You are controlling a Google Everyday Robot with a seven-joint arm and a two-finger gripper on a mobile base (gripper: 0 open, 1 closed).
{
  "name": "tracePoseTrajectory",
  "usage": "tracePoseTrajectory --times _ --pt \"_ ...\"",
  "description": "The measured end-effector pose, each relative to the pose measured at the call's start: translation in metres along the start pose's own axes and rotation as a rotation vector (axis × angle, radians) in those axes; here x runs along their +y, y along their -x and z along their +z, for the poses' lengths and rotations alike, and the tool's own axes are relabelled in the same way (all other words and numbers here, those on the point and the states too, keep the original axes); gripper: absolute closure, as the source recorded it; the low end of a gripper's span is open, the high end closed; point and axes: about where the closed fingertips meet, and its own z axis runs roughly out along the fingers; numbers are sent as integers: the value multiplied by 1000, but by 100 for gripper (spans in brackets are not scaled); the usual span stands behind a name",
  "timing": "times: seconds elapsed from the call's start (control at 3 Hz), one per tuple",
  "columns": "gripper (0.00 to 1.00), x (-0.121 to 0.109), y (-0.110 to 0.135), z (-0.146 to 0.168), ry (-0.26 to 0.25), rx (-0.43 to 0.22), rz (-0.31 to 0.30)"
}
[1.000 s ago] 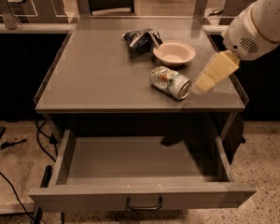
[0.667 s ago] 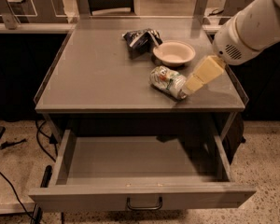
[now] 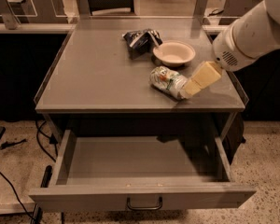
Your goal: Place 7up can into top drawer
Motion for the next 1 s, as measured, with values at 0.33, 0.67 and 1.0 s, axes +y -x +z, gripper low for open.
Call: tracePoseTrajectory --times 0.33,0.67,1.0 --pt "0 6 -10 18 5 -4 54" --pt "0 9 -11 31 1 -30 115" --pt "0 5 -5 41 -10 -73 166"
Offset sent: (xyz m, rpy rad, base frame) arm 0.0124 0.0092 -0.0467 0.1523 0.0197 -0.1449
